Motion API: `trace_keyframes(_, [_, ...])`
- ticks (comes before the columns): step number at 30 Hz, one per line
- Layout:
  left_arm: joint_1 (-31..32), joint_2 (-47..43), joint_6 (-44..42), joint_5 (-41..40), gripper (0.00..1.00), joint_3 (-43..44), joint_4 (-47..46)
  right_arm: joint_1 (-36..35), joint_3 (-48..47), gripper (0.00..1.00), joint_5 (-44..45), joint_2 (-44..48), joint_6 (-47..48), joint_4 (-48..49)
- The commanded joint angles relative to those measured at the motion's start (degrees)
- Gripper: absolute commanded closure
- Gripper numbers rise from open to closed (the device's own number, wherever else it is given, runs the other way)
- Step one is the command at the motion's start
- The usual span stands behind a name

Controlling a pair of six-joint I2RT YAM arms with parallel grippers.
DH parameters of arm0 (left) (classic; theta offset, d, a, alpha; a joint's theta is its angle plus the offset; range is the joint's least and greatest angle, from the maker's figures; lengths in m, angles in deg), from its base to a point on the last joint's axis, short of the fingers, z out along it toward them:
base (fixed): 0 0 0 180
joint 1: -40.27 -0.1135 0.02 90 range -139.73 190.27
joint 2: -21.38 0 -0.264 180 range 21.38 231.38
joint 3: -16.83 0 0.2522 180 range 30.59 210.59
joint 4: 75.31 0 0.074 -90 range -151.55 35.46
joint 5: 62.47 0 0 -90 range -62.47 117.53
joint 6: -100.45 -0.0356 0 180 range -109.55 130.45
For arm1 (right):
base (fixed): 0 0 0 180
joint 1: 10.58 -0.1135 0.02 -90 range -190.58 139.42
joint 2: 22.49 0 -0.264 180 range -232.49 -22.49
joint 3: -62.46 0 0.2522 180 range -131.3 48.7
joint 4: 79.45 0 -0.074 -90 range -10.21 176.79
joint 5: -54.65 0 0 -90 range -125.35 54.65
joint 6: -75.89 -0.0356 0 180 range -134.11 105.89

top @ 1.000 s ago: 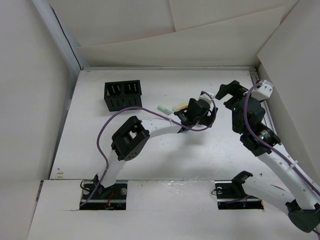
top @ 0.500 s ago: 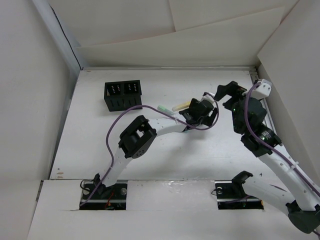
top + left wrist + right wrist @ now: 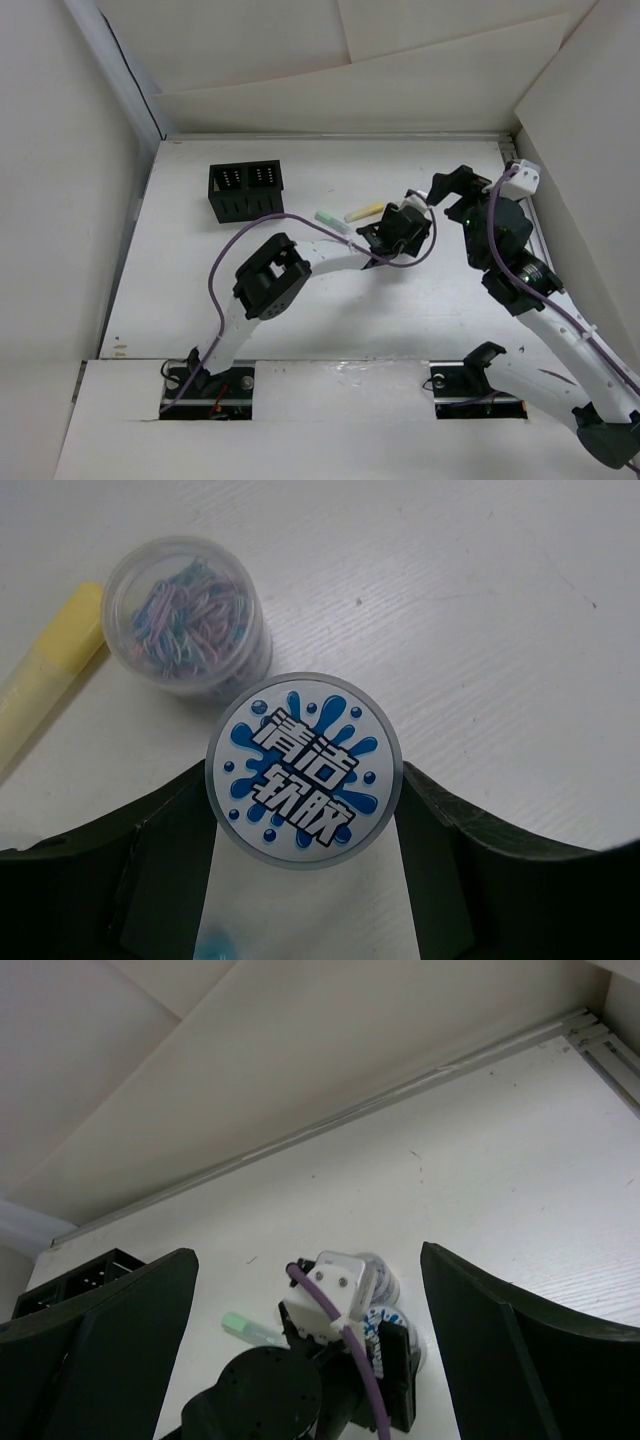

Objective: Sort the stationery into containers
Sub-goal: Pick up the stationery from the center of the board.

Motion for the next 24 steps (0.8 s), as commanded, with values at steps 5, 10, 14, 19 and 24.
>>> trace_keyframes(5, [1.68,-20.47,4.30,-1.91,0.60,-14.36,-5.06,0.32,0.58,0.01,0.96,3.99,0.71,2.47])
trace_keyframes(10, [-0.24,-28.92,6.40,-4.72,0.60,-17.18,-3.49,0.32,0.59,0.01,0.96,4.52,0.71,3.00])
trace_keyframes(14, [-6.21,-36.20,9.74,-6.47,0.58,-19.29,-4.10,0.32,1.11,0.01,-0.09,3.29,0.18,3.00])
trace_keyframes(19, [-20.97,-41.22,15.28,-9.03,0.57,-23.15,-5.14,0.85,2.25,0.01,-3.42,0.83,-0.34,4.67])
trace_keyframes(24, [-35.04,-43.34,23.89,-7.80,0.57,-27.55,-6.64,0.85,3.40,0.70,-8.78,-3.03,-0.96,7.92])
